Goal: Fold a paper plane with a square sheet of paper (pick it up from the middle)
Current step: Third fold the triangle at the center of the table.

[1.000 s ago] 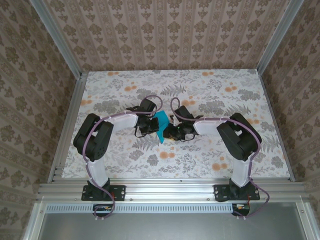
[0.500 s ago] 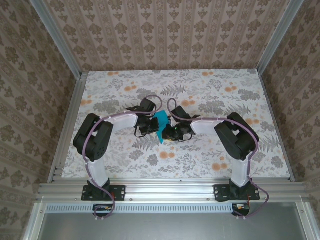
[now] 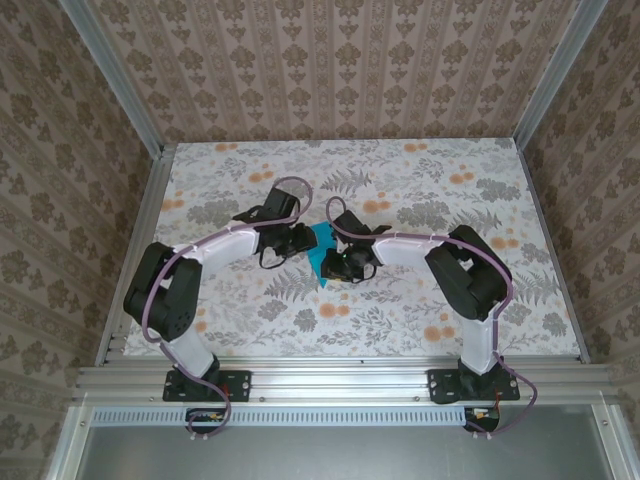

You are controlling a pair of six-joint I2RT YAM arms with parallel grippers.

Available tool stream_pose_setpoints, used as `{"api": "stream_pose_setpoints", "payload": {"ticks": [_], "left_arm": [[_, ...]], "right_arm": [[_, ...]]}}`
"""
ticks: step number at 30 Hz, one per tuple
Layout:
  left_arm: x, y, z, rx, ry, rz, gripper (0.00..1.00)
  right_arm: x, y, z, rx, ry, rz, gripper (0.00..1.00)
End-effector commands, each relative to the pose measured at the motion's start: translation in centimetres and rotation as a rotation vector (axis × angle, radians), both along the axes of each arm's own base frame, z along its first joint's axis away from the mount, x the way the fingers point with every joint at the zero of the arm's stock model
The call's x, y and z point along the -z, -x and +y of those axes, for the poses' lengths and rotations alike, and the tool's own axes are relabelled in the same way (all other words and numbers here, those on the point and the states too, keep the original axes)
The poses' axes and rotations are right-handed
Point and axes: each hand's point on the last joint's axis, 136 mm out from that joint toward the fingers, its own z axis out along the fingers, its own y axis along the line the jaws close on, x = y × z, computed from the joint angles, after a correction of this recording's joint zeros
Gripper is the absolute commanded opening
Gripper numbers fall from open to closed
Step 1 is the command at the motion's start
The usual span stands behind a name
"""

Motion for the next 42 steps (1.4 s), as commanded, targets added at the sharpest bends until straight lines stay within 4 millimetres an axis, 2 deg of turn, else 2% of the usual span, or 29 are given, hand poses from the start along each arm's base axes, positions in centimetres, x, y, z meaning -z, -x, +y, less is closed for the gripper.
{"api": "stream_pose_setpoints", "payload": {"ticks": [1, 9, 16, 31, 42], "left_arm": [[0.3, 0.1, -0.5, 0.037, 0.025, 0.001, 0.29], [0.8, 0.8, -0.9, 0.046, 0.067, 0.015, 0.17], [2.6, 1.9, -0.9, 0.043, 0.075, 0.054, 0.09], [4.5, 2.6, -1.2, 0.057, 0.053, 0.093, 0.04], [6.1, 2.6, -0.6, 0.045, -0.005, 0.118, 0.03]], "right_arm": [[4.8, 1.0, -4.1, 0.076, 0.229, 0.065, 0.24], [5.8, 1.4, -5.6, 0.105, 0.329, 0.086, 0.24], [7.0, 2.0, -6.3, 0.102, 0.392, 0.109, 0.24], [8.6, 3.2, -6.3, 0.017, 0.459, 0.144, 0.26], [8.7, 3.4, -6.4, 0.014, 0.464, 0.151, 0.27]]}}
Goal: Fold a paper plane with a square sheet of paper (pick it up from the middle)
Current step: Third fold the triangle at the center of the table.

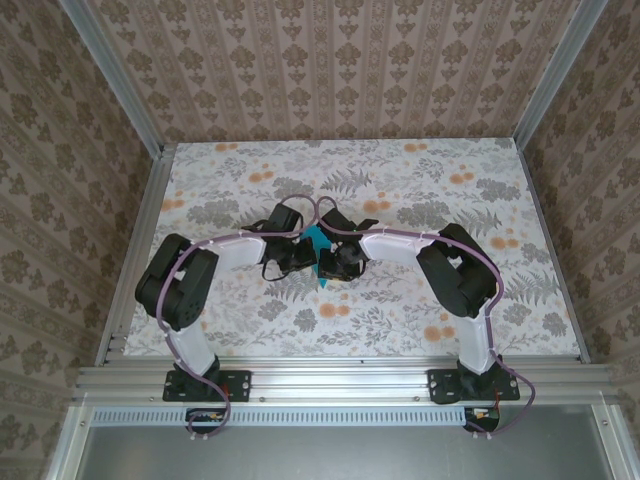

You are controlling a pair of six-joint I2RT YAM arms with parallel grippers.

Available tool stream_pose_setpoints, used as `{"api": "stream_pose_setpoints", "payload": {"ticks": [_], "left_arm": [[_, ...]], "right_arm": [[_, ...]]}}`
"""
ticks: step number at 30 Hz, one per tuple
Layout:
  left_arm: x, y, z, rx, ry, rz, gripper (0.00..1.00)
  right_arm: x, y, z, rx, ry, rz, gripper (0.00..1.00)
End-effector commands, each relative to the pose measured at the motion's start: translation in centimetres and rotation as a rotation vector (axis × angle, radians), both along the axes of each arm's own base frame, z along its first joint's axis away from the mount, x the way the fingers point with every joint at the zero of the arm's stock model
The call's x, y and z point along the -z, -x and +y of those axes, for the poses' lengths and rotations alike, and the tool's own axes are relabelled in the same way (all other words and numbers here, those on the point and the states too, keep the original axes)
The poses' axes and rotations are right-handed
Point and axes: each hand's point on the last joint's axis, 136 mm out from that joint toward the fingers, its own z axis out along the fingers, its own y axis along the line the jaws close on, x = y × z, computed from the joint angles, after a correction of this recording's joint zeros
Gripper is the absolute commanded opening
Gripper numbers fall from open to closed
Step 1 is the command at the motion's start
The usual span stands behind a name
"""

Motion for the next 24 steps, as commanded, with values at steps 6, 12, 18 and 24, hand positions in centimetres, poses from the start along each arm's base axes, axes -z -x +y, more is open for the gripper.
{"api": "stream_pose_setpoints", "payload": {"ticks": [6, 12, 18, 24], "left_arm": [[1.7, 0.1, 0.5, -0.005, -0.061, 0.029, 0.02], [2.7, 0.6, 1.4, -0.014, -0.115, 0.055, 0.01], [3.7, 1.4, 2.3, -0.008, -0.180, 0.084, 0.00], [4.2, 1.7, 2.8, 0.001, -0.230, 0.099, 0.00]], "right_arm": [[7.9, 3.4, -6.0, 0.014, 0.287, 0.120, 0.27], [5.3, 2.4, -3.6, 0.024, 0.139, 0.075, 0.29], [-1.5, 0.0, -0.8, 0.021, -0.142, -0.090, 0.35], [-4.3, 0.7, 1.3, -0.061, -0.336, -0.148, 0.30]]}}
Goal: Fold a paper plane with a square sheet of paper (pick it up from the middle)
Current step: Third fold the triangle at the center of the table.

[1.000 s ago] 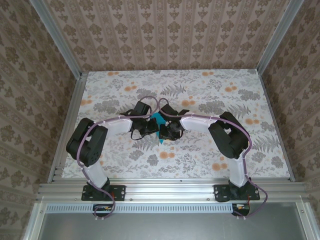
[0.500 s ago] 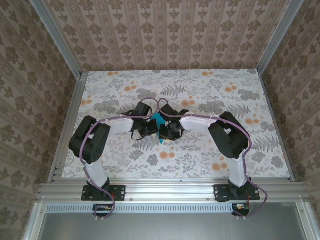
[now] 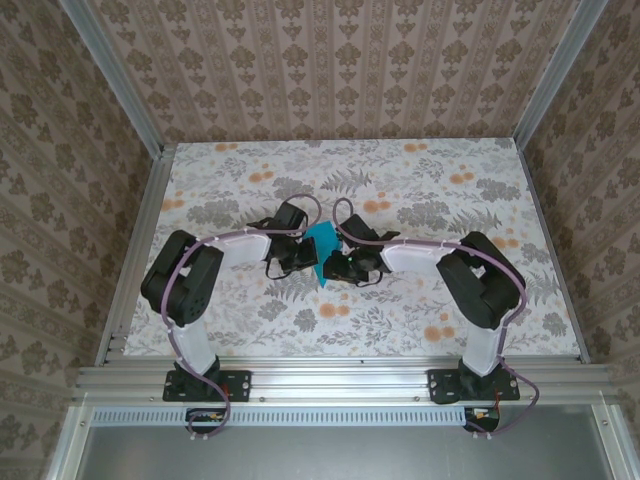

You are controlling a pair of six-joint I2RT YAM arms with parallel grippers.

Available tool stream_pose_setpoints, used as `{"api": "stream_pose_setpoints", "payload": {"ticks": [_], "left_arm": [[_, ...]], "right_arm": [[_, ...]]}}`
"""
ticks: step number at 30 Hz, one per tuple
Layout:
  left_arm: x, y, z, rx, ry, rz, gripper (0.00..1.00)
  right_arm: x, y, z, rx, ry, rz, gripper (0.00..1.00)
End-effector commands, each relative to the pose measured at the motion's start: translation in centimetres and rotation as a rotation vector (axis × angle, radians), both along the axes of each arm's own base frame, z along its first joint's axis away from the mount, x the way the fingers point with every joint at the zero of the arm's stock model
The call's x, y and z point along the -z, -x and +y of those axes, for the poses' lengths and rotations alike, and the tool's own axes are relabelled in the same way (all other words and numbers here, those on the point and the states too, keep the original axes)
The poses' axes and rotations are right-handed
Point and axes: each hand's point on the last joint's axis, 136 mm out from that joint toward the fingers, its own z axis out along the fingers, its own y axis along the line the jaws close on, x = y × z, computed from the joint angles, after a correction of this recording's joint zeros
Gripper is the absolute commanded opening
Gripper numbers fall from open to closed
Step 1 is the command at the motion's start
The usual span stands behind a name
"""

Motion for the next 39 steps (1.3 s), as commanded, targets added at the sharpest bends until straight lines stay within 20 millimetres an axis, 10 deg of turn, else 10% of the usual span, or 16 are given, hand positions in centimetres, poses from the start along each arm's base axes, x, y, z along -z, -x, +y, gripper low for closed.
{"api": "stream_pose_setpoints", "payload": {"ticks": [1, 16, 25, 33, 39], "left_arm": [[3.6, 2.0, 2.8, 0.004, -0.169, 0.086, 0.00], [4.0, 2.1, 3.0, 0.011, -0.206, 0.099, 0.00], [4.6, 2.4, 3.7, -0.015, -0.241, 0.120, 0.00], [4.5, 2.4, 3.9, -0.028, -0.246, 0.120, 0.00], [4.1, 2.2, 3.6, -0.019, -0.233, 0.107, 0.00]], "right_arm": [[-2.1, 0.2, 2.2, -0.067, -0.155, -0.045, 0.25], [2.9, 0.7, 2.7, -0.052, -0.235, 0.059, 0.08], [4.5, 4.6, 1.7, -0.211, -0.163, 0.147, 0.08], [2.6, 6.9, 2.0, -0.307, -0.166, 0.144, 0.09], [-2.9, 2.9, 1.0, -0.184, -0.218, -0.055, 0.13]]}}
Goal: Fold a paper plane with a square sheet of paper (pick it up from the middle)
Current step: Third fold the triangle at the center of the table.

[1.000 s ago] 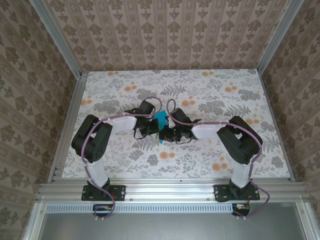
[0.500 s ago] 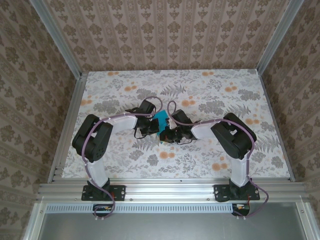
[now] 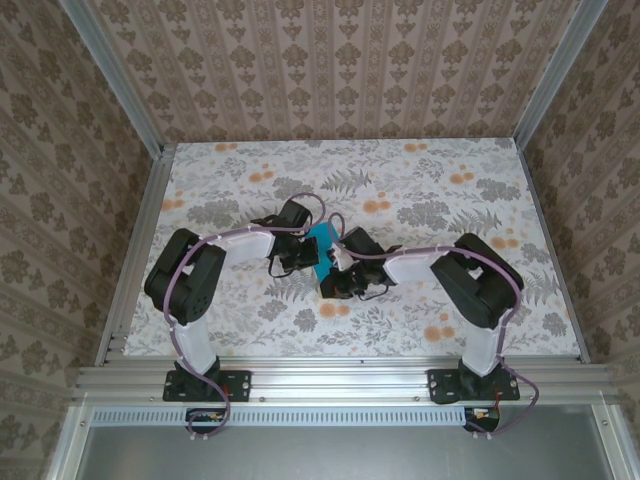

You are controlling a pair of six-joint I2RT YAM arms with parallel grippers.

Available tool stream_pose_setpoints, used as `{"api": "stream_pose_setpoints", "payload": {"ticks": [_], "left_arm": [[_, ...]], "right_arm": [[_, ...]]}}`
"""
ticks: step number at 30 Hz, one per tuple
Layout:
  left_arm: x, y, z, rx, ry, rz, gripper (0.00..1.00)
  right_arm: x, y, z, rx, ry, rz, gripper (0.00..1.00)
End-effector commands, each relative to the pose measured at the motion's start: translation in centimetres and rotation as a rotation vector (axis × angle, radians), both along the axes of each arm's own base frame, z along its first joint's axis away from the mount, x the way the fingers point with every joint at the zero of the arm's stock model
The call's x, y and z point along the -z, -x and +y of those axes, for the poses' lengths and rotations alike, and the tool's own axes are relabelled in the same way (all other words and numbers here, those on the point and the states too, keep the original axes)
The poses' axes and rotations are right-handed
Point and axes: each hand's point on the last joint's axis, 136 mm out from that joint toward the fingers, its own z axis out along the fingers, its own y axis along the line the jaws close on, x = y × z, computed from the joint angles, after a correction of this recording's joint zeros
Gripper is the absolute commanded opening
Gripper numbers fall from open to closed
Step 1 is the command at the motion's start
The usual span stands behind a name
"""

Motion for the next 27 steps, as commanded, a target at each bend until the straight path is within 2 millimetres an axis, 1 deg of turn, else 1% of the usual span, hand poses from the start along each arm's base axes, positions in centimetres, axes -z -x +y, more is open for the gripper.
{"api": "stream_pose_setpoints", "payload": {"ticks": [1, 2, 4, 6, 7, 10, 13, 17, 21, 27], "left_arm": [[3.9, 2.3, 3.5, -0.032, -0.177, 0.103, 0.00], [3.9, 2.3, 3.4, -0.031, -0.173, 0.102, 0.00], [3.8, 2.3, 3.2, -0.028, -0.165, 0.101, 0.00], [3.8, 2.2, 3.1, -0.023, -0.163, 0.098, 0.00], [3.8, 2.3, 3.1, -0.020, -0.164, 0.097, 0.00], [3.7, 2.2, 3.1, -0.017, -0.164, 0.096, 0.00], [3.6, 2.3, 3.0, -0.014, -0.164, 0.096, 0.00], [3.7, 2.3, 2.9, -0.009, -0.166, 0.099, 0.00], [3.7, 2.3, 2.7, 0.002, -0.166, 0.097, 0.00], [3.5, 2.2, 2.4, 0.024, -0.163, 0.092, 0.00]], "right_arm": [[-3.2, -3.1, -2.2, 0.136, -0.009, -0.103, 0.15], [-3.4, -4.1, -3.2, 0.187, -0.004, -0.117, 0.15], [-2.9, -5.8, -5.1, 0.274, 0.011, -0.115, 0.15], [-2.5, -6.9, -5.6, 0.298, -0.003, -0.101, 0.15], [-2.4, -7.4, -5.5, 0.305, -0.005, -0.099, 0.14], [-2.8, -8.5, -4.2, 0.289, -0.026, -0.103, 0.11], [-2.5, -9.0, -3.0, 0.277, -0.035, -0.090, 0.08], [-1.6, -9.0, -1.6, 0.251, -0.035, -0.067, 0.06], [-0.8, -9.1, -1.0, 0.251, -0.023, -0.047, 0.05], [0.7, -9.8, -1.7, 0.290, 0.050, -0.029, 0.05]]}}
